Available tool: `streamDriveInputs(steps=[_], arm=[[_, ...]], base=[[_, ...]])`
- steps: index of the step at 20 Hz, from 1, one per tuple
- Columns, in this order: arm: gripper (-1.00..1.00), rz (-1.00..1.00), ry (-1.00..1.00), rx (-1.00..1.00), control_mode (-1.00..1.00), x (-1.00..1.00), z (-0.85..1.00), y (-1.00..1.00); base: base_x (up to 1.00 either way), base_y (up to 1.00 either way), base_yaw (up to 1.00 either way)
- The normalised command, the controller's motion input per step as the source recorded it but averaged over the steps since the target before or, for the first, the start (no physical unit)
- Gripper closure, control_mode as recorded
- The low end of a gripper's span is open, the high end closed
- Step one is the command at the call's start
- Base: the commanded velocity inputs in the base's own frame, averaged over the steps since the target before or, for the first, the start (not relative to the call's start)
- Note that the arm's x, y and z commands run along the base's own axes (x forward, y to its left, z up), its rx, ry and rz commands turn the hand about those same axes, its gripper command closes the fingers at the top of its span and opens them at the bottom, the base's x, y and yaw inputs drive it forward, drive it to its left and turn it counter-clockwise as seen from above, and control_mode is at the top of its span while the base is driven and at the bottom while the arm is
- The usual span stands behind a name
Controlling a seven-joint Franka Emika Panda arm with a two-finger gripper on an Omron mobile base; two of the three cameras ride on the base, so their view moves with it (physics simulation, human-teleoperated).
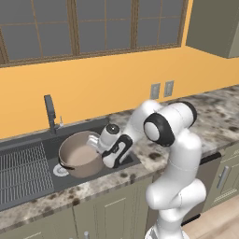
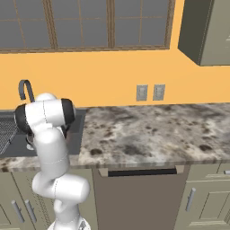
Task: Move the pot and pan from the stove into the sink.
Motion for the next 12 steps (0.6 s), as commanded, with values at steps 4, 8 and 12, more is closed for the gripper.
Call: streamDriveInputs(steps=[4,8,12], arm=[[-1.0,-0.03,-0.04,0.01,-1.0,0.13,0.09,0.11],[-1.0,-0.07,-0.08,0.05,-1.0,0.0,0.67,0.04],[-1.0,-0.11,-0.01,0.0,-1.0,-0.06,0.96,0.06]], base=[[0.0,0.0,0.0],[0.0,0.0,0.0],[0.0,0.0,0.0]])
